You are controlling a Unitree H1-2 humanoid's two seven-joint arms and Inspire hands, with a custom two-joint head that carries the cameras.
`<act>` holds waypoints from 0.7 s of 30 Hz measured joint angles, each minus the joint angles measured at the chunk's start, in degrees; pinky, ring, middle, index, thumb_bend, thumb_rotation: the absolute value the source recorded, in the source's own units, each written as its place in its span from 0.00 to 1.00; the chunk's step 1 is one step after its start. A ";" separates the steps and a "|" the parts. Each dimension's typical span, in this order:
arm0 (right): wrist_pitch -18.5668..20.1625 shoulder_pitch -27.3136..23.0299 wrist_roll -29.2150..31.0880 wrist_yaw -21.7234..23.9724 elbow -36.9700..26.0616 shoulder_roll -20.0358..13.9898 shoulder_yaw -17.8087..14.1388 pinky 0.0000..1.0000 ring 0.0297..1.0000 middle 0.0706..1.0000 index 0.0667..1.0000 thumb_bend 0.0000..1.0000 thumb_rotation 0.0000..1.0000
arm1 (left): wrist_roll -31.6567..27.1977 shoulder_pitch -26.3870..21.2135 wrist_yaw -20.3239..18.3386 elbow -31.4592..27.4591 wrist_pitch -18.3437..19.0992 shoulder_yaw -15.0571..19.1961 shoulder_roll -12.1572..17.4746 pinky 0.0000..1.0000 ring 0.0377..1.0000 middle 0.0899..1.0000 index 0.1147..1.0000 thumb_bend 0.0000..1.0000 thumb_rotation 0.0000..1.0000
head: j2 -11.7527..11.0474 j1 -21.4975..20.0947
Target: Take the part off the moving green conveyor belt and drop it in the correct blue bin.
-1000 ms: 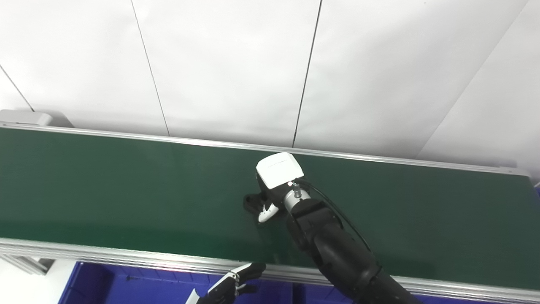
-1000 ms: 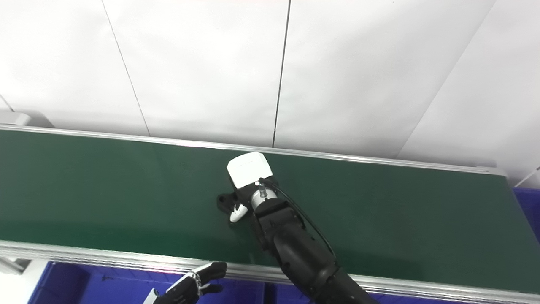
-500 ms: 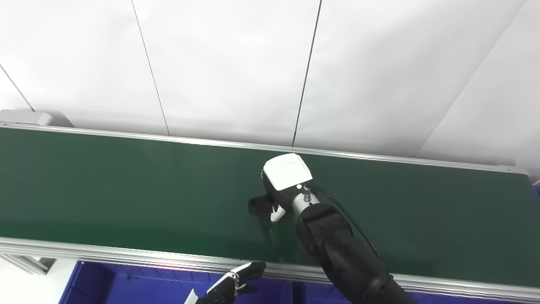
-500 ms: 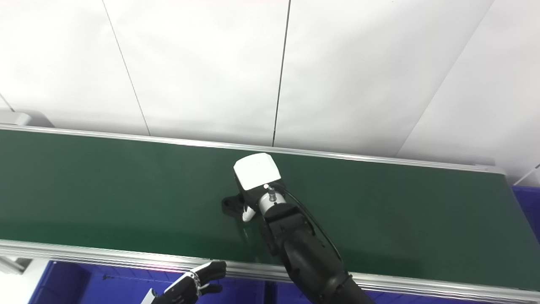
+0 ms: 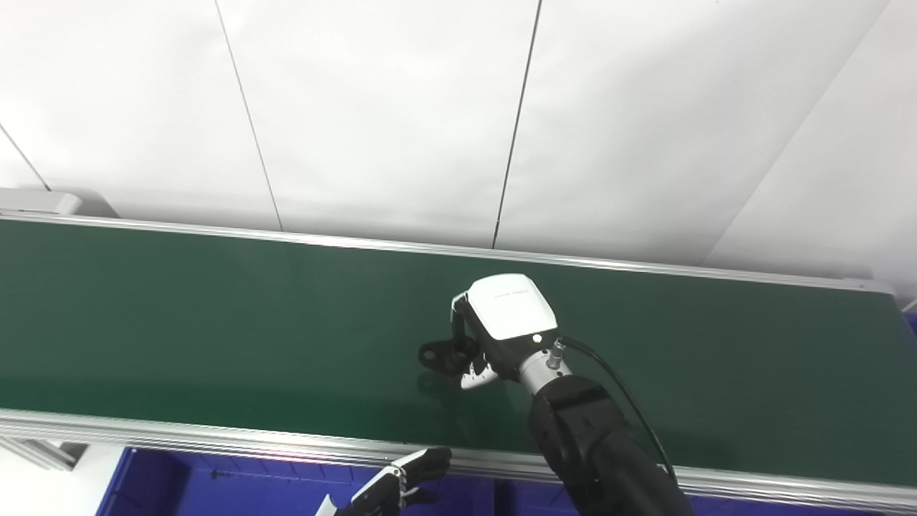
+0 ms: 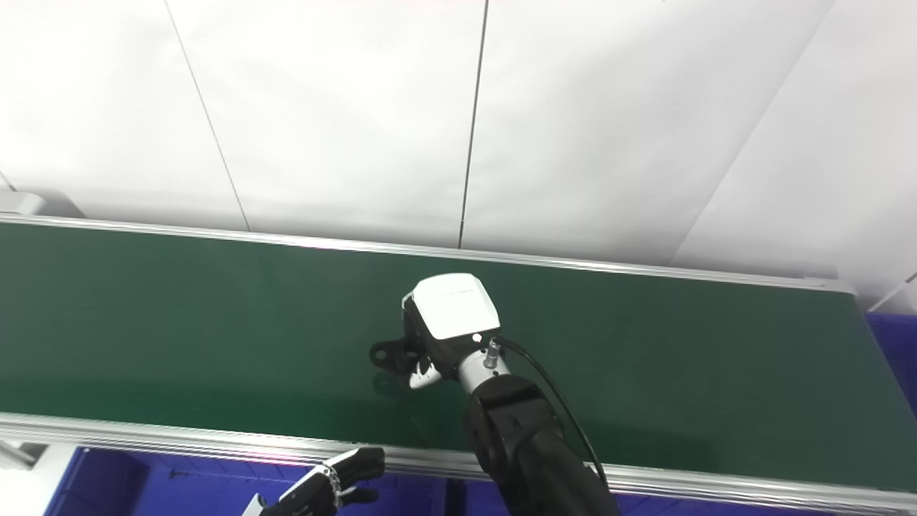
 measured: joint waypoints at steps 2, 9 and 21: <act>0.00 0.16 -1.03 1.27 -2.91 0.03 -0.53 0.14 0.19 0.38 0.45 0.53 0.03 | -0.52 -0.20 -0.01 0.14 0.00 0.38 0.13 0.79 0.85 0.83 0.81 0.82 0.66 | -1.05 -0.09; -0.19 4.61 -2.10 4.17 -9.32 -0.75 -2.77 0.14 0.18 0.43 0.45 0.53 0.00 | -1.72 -0.52 -0.05 1.63 -0.41 1.03 0.18 0.78 0.84 0.82 0.80 0.81 0.65 | -1.14 -1.93; -1.28 15.32 -6.09 9.07 -25.15 -1.41 -9.53 0.12 0.15 0.43 0.45 0.53 0.00 | -8.09 -0.63 -1.50 -3.58 1.95 4.20 3.48 0.86 0.88 0.86 0.88 0.84 0.70 | 4.65 -12.82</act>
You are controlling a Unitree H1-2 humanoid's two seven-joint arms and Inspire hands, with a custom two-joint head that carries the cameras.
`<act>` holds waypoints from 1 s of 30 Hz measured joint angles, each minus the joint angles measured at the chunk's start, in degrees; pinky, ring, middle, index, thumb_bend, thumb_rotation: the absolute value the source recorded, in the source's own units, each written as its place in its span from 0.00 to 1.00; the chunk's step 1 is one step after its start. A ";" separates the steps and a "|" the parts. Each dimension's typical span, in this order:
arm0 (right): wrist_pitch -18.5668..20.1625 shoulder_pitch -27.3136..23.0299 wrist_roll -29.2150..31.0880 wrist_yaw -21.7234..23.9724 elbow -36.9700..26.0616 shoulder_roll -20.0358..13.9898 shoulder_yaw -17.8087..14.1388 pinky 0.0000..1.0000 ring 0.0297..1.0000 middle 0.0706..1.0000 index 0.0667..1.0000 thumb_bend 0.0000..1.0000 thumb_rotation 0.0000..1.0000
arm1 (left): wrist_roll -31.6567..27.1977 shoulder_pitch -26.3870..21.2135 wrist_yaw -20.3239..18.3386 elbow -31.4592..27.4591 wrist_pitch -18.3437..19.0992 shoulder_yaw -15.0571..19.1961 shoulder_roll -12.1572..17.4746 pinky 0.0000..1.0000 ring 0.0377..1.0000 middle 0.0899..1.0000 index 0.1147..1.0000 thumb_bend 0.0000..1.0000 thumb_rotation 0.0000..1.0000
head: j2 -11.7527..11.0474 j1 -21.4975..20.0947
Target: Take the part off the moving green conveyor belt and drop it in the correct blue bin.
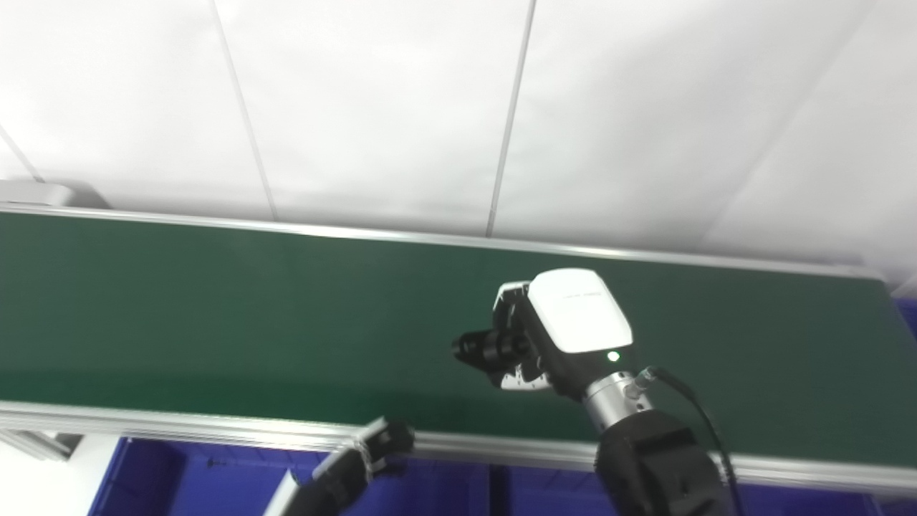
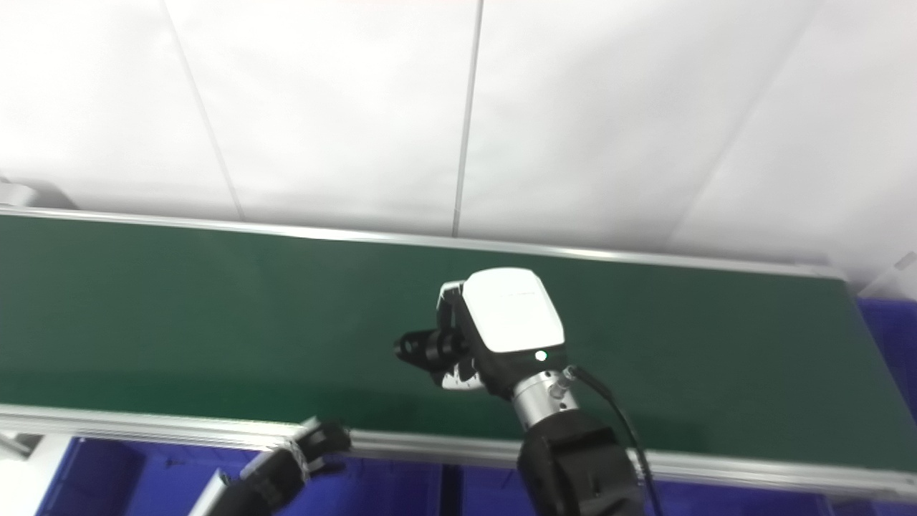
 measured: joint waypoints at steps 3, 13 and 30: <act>-0.16 3.36 -1.26 3.30 -3.14 0.39 -1.71 0.08 0.12 0.26 0.45 0.52 0.07 | -2.29 -0.08 -0.35 -1.21 1.44 1.06 0.90 0.92 0.92 0.89 0.92 0.78 0.73 | 2.90 -5.17; -3.94 14.22 1.03 5.38 -10.97 2.00 -6.63 0.15 0.19 0.27 0.45 0.51 0.13 | -7.69 -1.53 -2.69 -4.12 6.47 4.07 5.31 0.98 0.96 0.92 0.96 0.74 0.81 | 5.55 -14.32; -9.10 27.74 3.29 5.85 -17.32 2.50 -15.74 0.26 0.31 0.36 0.45 0.51 0.14 | -13.61 -3.81 -4.72 -4.96 10.86 7.81 7.39 0.98 0.96 0.90 0.96 0.75 0.77 | 5.99 -16.89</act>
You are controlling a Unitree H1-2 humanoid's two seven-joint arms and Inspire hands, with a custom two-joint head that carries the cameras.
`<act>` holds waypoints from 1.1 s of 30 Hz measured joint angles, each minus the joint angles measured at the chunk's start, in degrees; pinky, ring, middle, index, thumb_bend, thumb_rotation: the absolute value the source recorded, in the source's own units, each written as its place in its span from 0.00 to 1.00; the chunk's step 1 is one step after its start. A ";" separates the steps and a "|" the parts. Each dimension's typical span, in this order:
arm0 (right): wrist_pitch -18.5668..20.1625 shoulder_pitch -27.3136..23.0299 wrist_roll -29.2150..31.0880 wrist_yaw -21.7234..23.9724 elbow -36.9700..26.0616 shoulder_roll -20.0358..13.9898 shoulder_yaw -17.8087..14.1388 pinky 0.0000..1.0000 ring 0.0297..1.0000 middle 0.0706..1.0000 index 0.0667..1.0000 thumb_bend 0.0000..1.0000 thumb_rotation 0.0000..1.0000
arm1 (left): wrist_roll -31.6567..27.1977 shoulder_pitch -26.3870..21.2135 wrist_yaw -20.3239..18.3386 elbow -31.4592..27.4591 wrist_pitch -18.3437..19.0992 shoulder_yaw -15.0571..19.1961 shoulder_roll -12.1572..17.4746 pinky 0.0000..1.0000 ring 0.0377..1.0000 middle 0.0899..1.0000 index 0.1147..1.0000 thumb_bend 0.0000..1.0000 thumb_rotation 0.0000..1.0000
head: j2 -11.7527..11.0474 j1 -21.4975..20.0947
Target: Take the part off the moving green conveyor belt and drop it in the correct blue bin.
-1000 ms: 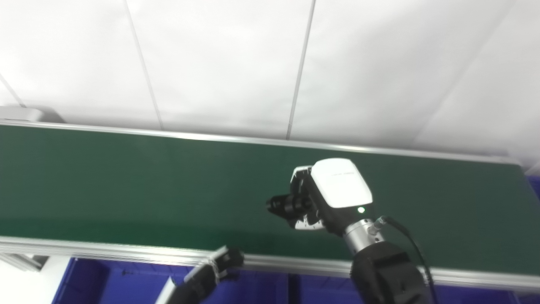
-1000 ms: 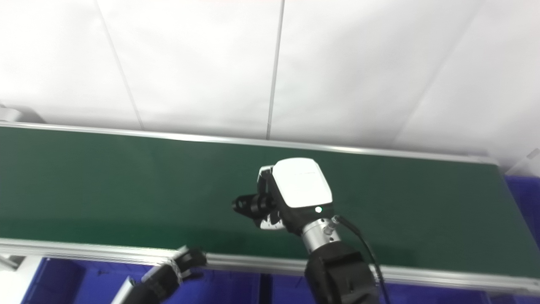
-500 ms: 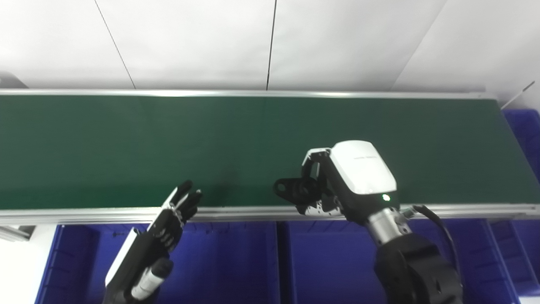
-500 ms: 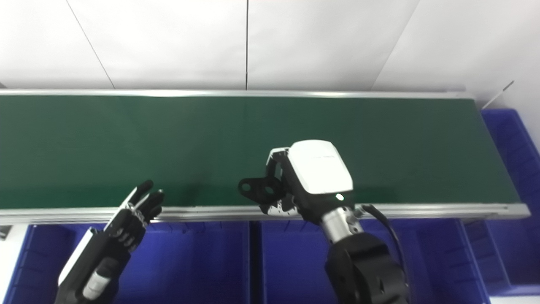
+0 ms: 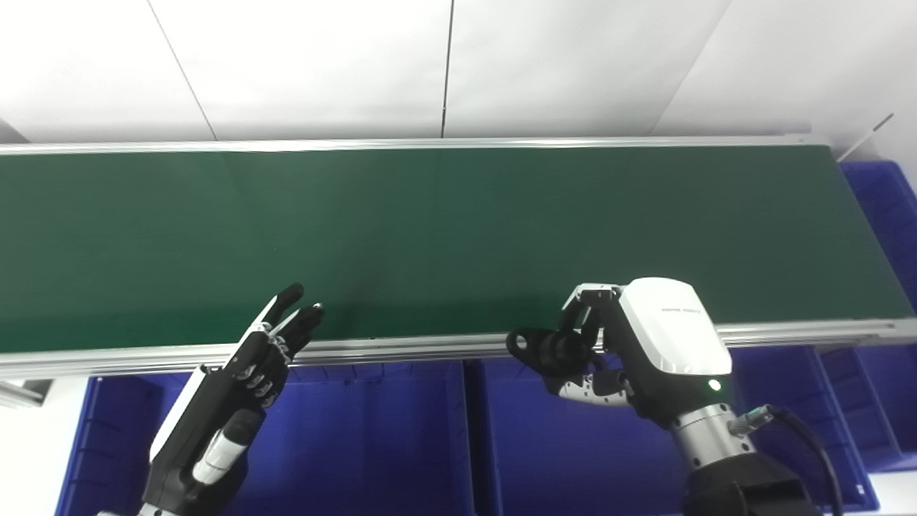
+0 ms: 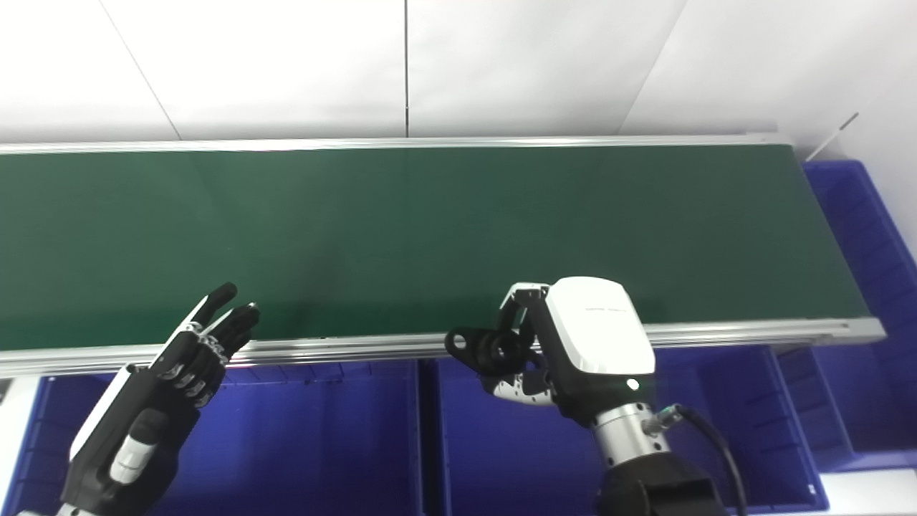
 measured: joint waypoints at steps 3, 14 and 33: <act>-0.74 1.69 -0.48 1.46 -0.98 0.07 -1.33 0.26 0.31 0.36 0.45 0.51 0.14 | -0.74 -0.02 -0.26 0.03 0.36 0.37 0.00 0.98 0.95 0.90 0.95 0.73 0.77 | 0.18 -0.09; -3.30 4.44 -3.20 2.88 2.27 0.42 -5.27 0.23 0.30 0.37 0.45 0.51 0.14 | -1.81 -1.44 -1.51 0.31 1.78 1.76 0.24 0.96 0.95 0.90 0.95 0.74 0.75 | 1.23 -0.44; -6.35 7.89 -14.57 5.11 6.53 5.26 -2.93 0.80 0.81 0.85 0.83 1.00 0.79 | -2.44 -4.43 -3.37 0.28 3.66 1.91 0.49 0.94 0.94 0.89 0.93 0.77 0.72 | 1.58 1.84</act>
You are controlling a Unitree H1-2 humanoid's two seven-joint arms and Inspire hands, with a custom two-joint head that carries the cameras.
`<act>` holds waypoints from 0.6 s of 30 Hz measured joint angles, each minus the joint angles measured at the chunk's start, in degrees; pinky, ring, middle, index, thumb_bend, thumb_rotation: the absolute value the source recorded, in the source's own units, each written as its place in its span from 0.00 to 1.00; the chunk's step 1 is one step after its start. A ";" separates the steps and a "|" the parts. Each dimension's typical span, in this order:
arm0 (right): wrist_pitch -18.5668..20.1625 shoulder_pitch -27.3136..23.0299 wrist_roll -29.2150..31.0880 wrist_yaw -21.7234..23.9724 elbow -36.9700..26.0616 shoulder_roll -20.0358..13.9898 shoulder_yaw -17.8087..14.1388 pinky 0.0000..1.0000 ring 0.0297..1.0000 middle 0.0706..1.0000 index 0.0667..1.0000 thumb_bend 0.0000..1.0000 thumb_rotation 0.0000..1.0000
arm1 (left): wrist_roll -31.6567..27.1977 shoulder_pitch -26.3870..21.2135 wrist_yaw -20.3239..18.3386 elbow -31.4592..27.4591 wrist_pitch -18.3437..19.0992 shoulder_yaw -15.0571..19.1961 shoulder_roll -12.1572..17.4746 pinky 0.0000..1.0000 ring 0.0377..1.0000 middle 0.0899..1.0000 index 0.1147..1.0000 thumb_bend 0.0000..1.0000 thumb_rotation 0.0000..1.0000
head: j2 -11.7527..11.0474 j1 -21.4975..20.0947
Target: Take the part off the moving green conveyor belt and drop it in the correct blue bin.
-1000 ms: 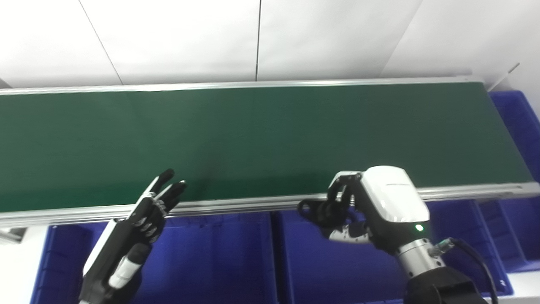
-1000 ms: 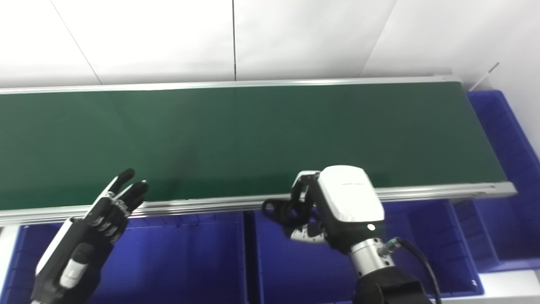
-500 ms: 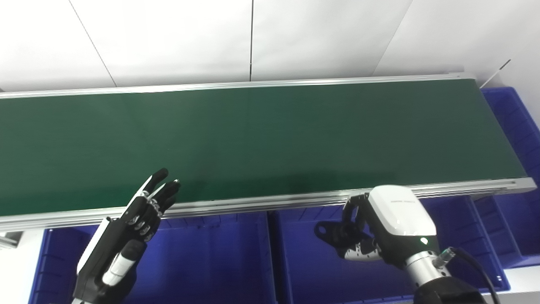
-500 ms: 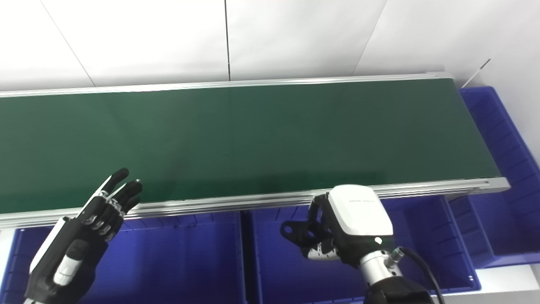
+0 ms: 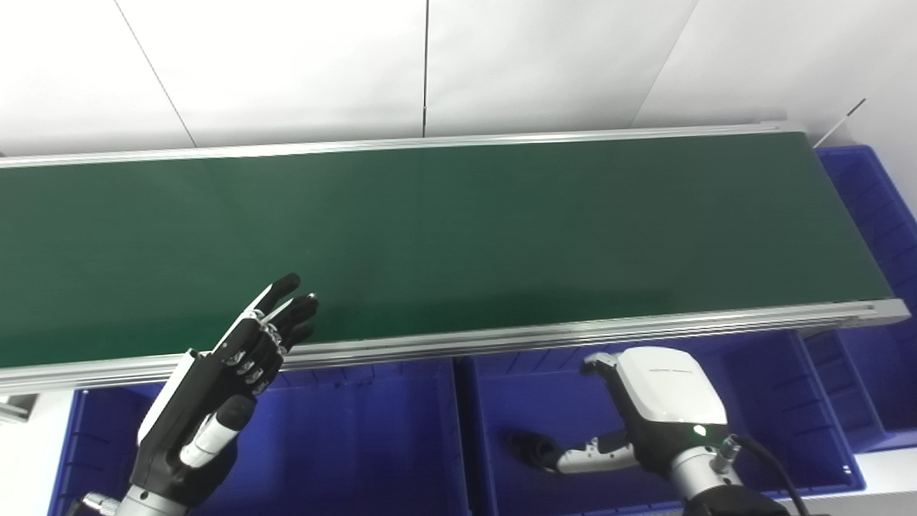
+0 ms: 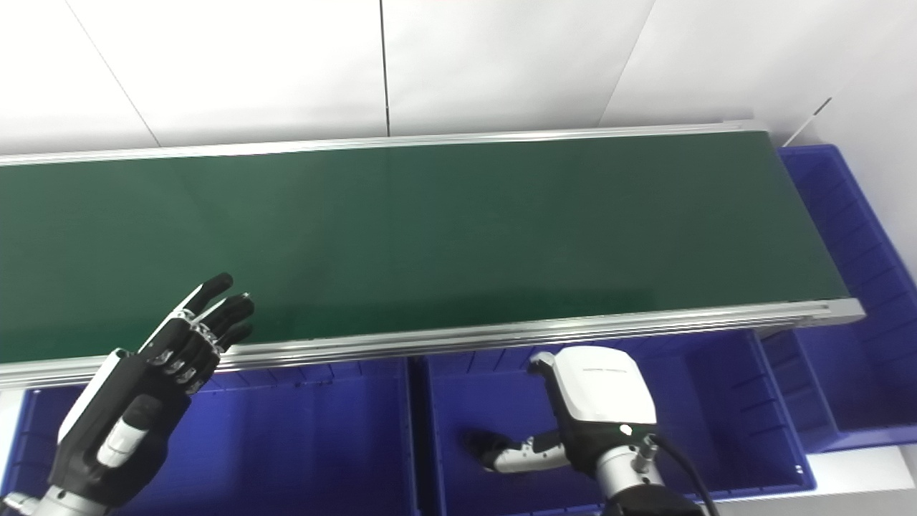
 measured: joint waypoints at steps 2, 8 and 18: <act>-0.23 0.04 -0.09 -0.22 0.20 0.81 0.67 0.81 0.81 0.85 0.83 1.00 0.80 | 0.02 -0.06 -0.02 0.08 0.00 0.03 -0.02 0.92 0.93 0.88 0.92 0.78 0.72 | 0.00 0.27; -0.33 0.42 0.31 -0.10 -1.07 2.87 1.85 0.79 0.79 0.83 0.82 1.00 0.77 | 0.26 -0.07 -0.03 0.31 -0.02 0.21 -0.32 0.91 0.92 0.86 0.92 0.79 0.71 | 0.00 2.03; 2.00 6.35 25.90 -3.95 -3.60 8.43 3.16 0.63 0.73 0.77 0.76 0.80 0.88 | 2.79 0.47 -0.42 2.84 -2.00 0.17 -0.61 0.88 0.91 0.87 0.91 0.75 0.73 | -1.32 7.82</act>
